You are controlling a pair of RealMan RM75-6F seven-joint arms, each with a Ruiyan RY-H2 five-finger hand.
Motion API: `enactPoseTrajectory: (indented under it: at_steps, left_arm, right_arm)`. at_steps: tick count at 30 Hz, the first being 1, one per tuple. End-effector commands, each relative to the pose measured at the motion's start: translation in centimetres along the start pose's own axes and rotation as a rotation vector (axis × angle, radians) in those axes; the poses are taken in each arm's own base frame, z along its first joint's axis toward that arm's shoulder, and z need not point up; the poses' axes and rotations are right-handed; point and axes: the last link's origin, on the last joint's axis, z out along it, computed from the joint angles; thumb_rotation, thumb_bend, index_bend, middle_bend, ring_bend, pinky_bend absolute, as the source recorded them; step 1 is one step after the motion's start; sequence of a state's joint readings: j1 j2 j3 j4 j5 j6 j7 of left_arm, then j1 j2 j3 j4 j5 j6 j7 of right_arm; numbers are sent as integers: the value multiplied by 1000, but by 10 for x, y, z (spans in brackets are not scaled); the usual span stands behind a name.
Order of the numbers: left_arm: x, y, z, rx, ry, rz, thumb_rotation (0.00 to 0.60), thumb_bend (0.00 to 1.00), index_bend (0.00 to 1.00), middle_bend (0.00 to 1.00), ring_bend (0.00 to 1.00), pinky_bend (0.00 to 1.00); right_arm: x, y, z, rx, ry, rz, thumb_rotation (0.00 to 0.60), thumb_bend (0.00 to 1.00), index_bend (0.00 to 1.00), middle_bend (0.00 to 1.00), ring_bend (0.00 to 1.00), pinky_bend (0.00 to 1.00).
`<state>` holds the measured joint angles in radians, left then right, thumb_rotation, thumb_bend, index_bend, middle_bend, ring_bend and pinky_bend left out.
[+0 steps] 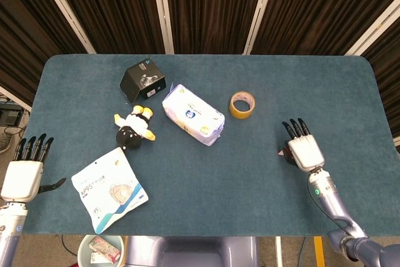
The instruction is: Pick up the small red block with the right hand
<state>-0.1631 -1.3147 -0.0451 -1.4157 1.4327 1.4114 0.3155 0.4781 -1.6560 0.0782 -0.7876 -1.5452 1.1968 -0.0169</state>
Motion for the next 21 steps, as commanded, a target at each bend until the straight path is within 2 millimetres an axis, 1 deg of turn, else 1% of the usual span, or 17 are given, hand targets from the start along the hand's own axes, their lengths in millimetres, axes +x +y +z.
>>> enactPoseTrajectory:
  at_steps: [1,5,8,10,12,14,16,20,21]
  left_arm:
    - [0,0,0,0,0,0,389,0,0,0,0,0]
    - [1,0,-1,4,4,-1,386,1,0,0,0,0]
    - [2,0,-1,10,8,-5,391,1,0,0,0,0]
    - [3,-1,-1,10,8,-9,394,1,0,0,0,0]
    - [4,-1,-1,10,8,-14,391,0,0,0,0,0]
    - [6,-1,-3,4,12,-22,391,0,0,0,0,0]
    - [8,-2,-4,-2,18,-32,394,0,0,0,0,0]
    - [11,-3,-8,-19,23,-48,389,0,0,0,0,0]
    - [12,-4,-9,-22,26,-51,390,0,0,0,0,0]
  right_arm:
    - [10,5,10,-2,19,-24,600,690,729,95,0,0]
    - [23,12,23,-8,39,-49,600,679,719,95,0,0]
    - [40,16,32,-11,93,-69,600,677,713,95,0,0]
    - [54,17,33,-18,158,-77,600,673,702,89,0,0]
    - [66,17,26,-31,207,-56,600,666,680,74,0,0]
    - [74,16,10,-59,241,-11,600,658,664,64,0,0]
    - [78,12,-15,-97,254,25,600,647,648,59,0,0]
    - [79,4,-73,-199,231,70,600,634,615,43,0,0]
    - [79,4,-85,-222,222,70,600,633,606,37,0,0]
